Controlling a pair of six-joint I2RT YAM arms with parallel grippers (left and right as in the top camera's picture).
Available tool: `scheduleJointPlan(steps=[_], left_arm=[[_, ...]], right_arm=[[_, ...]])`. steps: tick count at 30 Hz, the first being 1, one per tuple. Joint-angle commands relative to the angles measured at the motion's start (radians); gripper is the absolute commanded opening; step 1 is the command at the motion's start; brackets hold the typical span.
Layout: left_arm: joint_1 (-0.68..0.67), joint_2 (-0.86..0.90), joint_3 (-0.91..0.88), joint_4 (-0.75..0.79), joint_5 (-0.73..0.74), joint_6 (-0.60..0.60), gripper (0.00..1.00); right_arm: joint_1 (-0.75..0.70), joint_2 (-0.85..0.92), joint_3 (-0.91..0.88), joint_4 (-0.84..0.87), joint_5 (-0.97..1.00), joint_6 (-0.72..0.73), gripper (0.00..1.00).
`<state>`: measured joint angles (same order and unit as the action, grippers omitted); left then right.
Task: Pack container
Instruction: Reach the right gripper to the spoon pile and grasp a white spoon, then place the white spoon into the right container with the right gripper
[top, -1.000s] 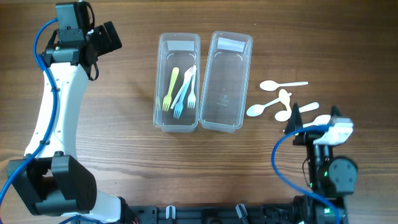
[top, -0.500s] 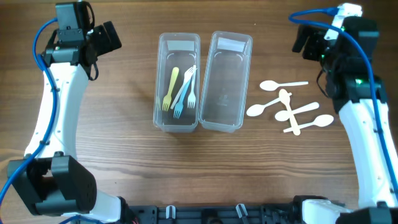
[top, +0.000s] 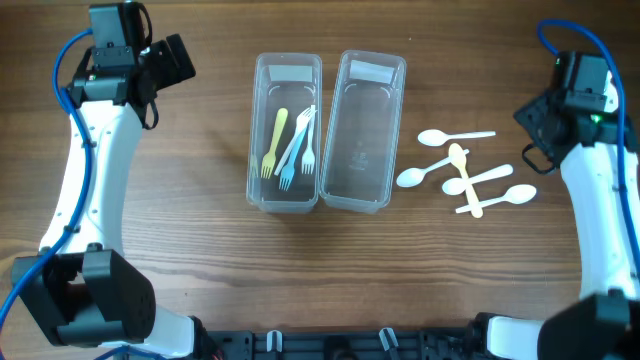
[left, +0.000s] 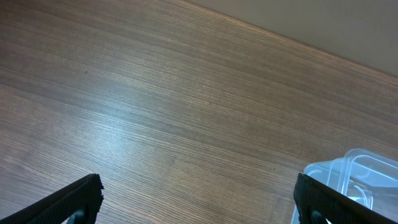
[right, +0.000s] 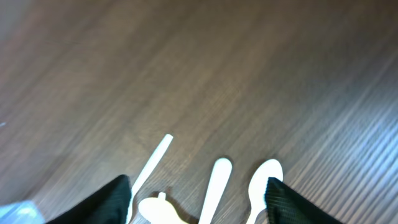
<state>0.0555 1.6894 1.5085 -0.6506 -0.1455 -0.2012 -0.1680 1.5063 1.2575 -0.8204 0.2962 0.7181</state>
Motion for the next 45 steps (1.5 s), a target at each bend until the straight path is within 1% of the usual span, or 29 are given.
scheduleJointPlan(steps=[1,3,5,8,11,14,17,26,31,33,39,40,42,43,45], left_arm=[[0.003,-0.014,0.014,0.003,-0.005,-0.017,1.0],[0.003,-0.014,0.014,0.003,-0.005,-0.017,1.0],[0.003,-0.014,0.014,0.003,-0.005,-0.016,1.0],[0.003,-0.014,0.014,0.003,-0.005,-0.016,1.0],[0.003,-0.014,0.014,0.003,-0.005,-0.017,1.0],[0.003,-0.014,0.014,0.003,-0.005,-0.016,1.0],[0.003,-0.014,0.014,0.003,-0.005,-0.016,1.0],[0.003,-0.014,0.014,0.003,-0.005,-0.016,1.0],[0.003,-0.014,0.014,0.003,-0.005,-0.016,1.0],[0.003,-0.014,0.014,0.003,-0.005,-0.016,1.0],[0.003,-0.014,0.014,0.003,-0.005,-0.017,1.0],[0.003,-0.014,0.014,0.003,-0.005,-0.017,1.0],[0.003,-0.014,0.014,0.003,-0.005,-0.017,1.0],[0.003,-0.014,0.014,0.003,-0.005,-0.016,1.0],[0.003,-0.014,0.014,0.003,-0.005,-0.016,1.0]], right_arm=[[-0.003,0.103,0.01,-0.007,-0.034,0.088,0.57],[-0.003,0.161,0.01,-0.014,-0.087,0.097,0.58],[-0.003,0.214,0.01,-0.027,-0.155,0.098,0.62],[-0.003,0.272,0.01,-0.048,-0.213,0.111,0.63],[-0.003,0.318,0.01,-0.059,-0.221,0.135,0.61],[-0.003,0.331,0.01,-0.059,-0.249,0.14,0.54],[-0.003,0.338,-0.002,-0.056,-0.28,0.167,0.53],[-0.003,0.343,-0.061,-0.048,-0.283,0.176,0.54],[-0.003,0.343,-0.112,-0.009,-0.287,0.175,0.54],[-0.003,0.343,-0.137,0.019,-0.287,0.175,0.57],[-0.003,0.343,-0.211,0.09,-0.298,0.176,0.57],[-0.003,0.343,-0.223,0.114,-0.298,0.176,0.53],[-0.003,0.343,-0.227,0.138,-0.298,0.176,0.21],[-0.003,0.343,-0.226,0.145,-0.298,0.175,0.06],[-0.003,0.343,-0.221,0.148,-0.298,0.175,0.04]])
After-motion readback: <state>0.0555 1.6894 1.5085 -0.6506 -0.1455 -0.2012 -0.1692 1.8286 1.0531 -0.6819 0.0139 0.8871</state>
